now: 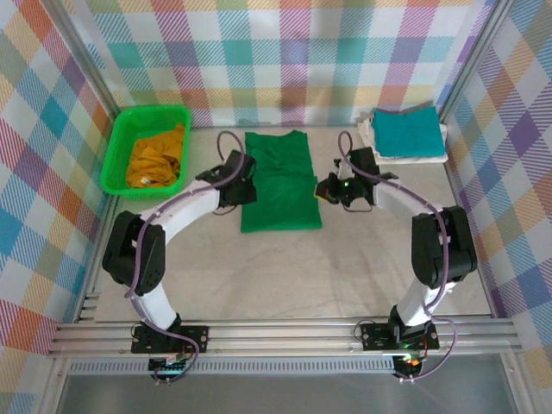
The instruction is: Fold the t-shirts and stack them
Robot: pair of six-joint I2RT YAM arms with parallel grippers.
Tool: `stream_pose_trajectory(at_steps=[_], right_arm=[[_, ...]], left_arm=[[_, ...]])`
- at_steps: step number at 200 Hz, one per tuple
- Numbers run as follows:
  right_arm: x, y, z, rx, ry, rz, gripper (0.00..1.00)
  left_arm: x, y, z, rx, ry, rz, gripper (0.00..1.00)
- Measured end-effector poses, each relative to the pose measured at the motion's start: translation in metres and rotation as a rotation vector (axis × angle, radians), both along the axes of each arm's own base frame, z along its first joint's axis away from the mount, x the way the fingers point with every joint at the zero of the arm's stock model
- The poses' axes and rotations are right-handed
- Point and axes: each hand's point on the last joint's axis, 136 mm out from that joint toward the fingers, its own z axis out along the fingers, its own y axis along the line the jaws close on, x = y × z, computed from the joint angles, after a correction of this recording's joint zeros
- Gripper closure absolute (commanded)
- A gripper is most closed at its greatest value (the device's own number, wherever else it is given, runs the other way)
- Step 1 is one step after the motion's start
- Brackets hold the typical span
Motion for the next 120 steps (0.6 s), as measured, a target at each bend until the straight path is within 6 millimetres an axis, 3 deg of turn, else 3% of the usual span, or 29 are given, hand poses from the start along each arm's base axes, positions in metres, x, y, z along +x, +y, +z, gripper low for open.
stream_pose_trajectory(at_steps=[18,57,80,120], right_arm=[[-0.019,0.011,-0.020,0.012,0.040,0.041,1.00],[-0.035,0.018,-0.067,0.010,0.126,0.052,1.00],[-0.046,0.014,-0.096,-0.004,0.185,0.048,1.00],[-0.053,0.008,-0.096,-0.008,0.150,0.034,1.00]], left_arm=[[-0.020,-0.012,-0.033,-0.054,0.057,-0.028,0.99],[-0.045,-0.006,-0.086,-0.091,0.144,0.005,1.00],[-0.040,-0.010,-0.085,-0.132,0.106,0.023,1.00],[-0.046,-0.005,-0.085,-0.159,0.082,0.046,1.00]])
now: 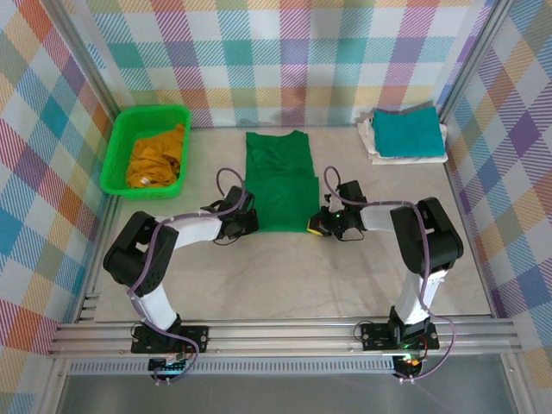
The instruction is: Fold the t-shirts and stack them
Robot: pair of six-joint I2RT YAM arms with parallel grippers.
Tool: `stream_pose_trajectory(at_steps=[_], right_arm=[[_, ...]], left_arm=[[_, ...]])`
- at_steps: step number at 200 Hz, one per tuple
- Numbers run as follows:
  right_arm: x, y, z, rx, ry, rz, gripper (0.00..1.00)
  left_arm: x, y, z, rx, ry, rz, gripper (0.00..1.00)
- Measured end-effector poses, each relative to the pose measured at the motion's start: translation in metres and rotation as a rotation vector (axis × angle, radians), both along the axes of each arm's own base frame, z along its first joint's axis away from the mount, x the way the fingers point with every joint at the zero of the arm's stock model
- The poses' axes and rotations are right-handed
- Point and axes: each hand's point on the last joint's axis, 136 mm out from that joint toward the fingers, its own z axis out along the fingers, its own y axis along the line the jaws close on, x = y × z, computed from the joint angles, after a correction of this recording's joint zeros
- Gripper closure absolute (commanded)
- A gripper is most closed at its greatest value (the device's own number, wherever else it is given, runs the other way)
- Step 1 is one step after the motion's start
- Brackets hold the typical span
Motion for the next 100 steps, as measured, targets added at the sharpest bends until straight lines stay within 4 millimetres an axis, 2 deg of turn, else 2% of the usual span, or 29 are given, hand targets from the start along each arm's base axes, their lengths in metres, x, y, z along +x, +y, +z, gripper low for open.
stream_pose_trajectory(at_steps=[53,67,82,100], right_arm=[[-0.040,-0.017,0.003,-0.051,0.051,-0.018,0.98],[-0.046,-0.018,0.012,-0.053,0.057,-0.018,0.90],[-0.048,-0.021,0.028,-0.064,0.047,-0.026,0.75],[-0.041,-0.024,0.056,-0.079,-0.005,-0.049,0.65]], left_arm=[[-0.030,0.004,0.000,-0.002,0.040,0.003,0.99],[-0.040,0.006,0.000,0.013,0.072,0.002,0.93],[-0.051,0.013,0.005,0.041,0.114,0.018,0.74],[-0.054,0.020,0.023,0.062,0.121,0.038,0.70]])
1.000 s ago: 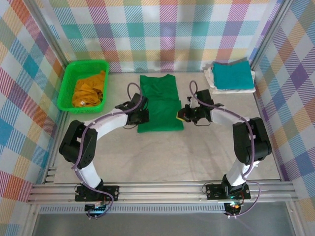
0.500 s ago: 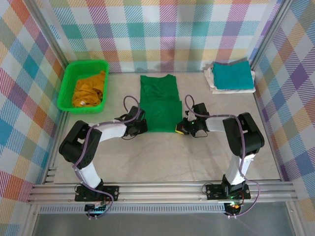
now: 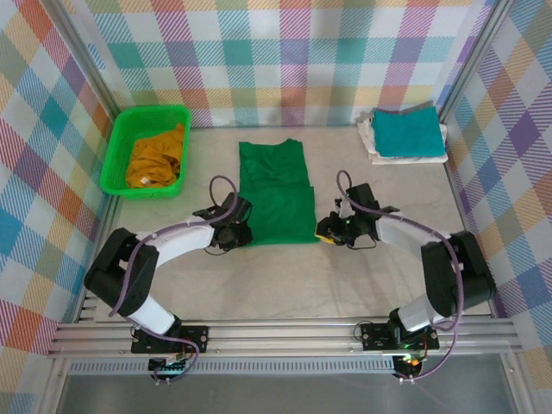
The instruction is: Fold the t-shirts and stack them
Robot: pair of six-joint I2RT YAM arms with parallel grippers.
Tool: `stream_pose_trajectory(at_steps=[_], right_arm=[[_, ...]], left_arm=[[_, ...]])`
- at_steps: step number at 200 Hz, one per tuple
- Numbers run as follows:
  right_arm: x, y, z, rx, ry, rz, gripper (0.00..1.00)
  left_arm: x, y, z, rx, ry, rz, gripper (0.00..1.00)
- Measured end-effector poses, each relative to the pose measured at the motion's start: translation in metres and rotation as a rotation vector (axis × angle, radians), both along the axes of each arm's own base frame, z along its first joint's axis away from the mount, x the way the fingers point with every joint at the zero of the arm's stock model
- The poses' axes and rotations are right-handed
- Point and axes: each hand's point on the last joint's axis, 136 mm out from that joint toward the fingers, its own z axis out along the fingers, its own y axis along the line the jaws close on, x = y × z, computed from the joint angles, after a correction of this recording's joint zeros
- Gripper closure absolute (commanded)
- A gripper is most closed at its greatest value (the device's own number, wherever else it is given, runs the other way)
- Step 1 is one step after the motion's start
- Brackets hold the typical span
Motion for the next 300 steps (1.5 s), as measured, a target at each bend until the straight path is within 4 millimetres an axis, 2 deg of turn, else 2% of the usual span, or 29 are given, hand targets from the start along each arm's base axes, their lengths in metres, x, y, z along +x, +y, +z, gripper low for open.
stream_pose_trajectory(at_steps=[16,32,46,74,101,166,251,300], right_arm=[[0.011,0.000,0.021,-0.011,-0.051,-0.010,0.60],[0.020,0.000,0.025,-0.016,-0.059,-0.015,0.56],[0.023,0.000,0.016,-0.027,-0.028,-0.020,0.54],[0.018,-0.001,-0.018,-0.061,0.080,-0.026,0.54],[0.014,0.001,-0.031,-0.060,0.129,-0.021,0.54],[0.020,0.006,-0.029,-0.027,0.117,-0.025,0.54],[0.022,0.009,-0.041,-0.018,0.141,-0.027,0.55],[0.024,0.012,-0.042,-0.003,0.143,-0.034,0.55]], left_arm=[[0.007,0.003,0.021,-0.028,-0.028,0.028,0.65],[0.013,0.011,0.028,-0.062,-0.037,0.064,0.62],[0.015,0.017,0.024,-0.072,-0.015,0.087,0.60],[0.012,0.017,0.004,-0.070,0.054,0.089,0.60],[0.007,0.015,-0.012,-0.068,0.107,0.080,0.60],[0.003,0.013,-0.023,-0.067,0.146,0.076,0.60],[0.002,0.010,-0.024,-0.067,0.146,0.070,0.63],[0.001,0.008,-0.024,-0.051,0.138,0.078,0.63]])
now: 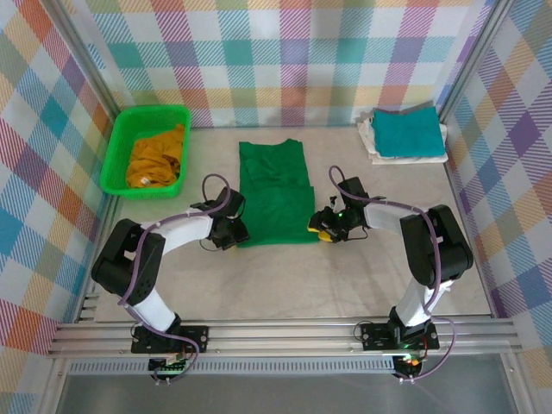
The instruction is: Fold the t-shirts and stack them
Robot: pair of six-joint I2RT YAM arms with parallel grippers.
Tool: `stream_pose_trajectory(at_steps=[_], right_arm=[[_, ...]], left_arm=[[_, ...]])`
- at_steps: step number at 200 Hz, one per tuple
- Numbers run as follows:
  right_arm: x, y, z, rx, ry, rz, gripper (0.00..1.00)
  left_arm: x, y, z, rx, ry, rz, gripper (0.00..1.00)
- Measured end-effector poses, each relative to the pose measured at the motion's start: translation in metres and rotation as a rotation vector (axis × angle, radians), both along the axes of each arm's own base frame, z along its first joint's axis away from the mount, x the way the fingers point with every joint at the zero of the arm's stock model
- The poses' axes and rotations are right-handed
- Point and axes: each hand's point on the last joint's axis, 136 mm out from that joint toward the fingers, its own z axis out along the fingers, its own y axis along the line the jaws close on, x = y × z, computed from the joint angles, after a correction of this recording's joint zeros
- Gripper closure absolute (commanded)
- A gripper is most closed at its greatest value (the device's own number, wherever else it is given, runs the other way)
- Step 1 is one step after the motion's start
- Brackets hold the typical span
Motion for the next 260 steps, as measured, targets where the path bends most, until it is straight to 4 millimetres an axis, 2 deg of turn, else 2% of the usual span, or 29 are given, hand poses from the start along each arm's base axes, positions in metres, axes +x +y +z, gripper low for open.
stream_pose_trajectory(at_steps=[30,52,86,119,217,260], right_arm=[[0.001,0.000,0.000,0.002,-0.001,-0.002,0.57],[0.001,0.001,-0.001,0.005,0.000,-0.001,0.57],[0.003,0.002,-0.001,0.013,-0.001,-0.007,0.57],[0.002,0.002,-0.002,0.013,0.006,-0.014,0.57],[0.000,-0.004,-0.006,-0.023,0.014,-0.023,0.58],[-0.008,-0.008,-0.005,-0.057,0.013,-0.015,0.58]], left_arm=[[0.000,-0.001,0.000,0.003,-0.001,0.004,0.68],[0.001,-0.012,0.001,-0.026,-0.001,-0.014,0.73],[-0.004,-0.028,0.003,-0.063,0.006,-0.044,0.84],[-0.005,-0.028,0.002,-0.060,0.009,-0.045,1.00],[-0.003,-0.016,0.003,-0.002,-0.005,-0.026,1.00],[-0.002,-0.012,0.005,0.008,-0.014,-0.017,1.00]])
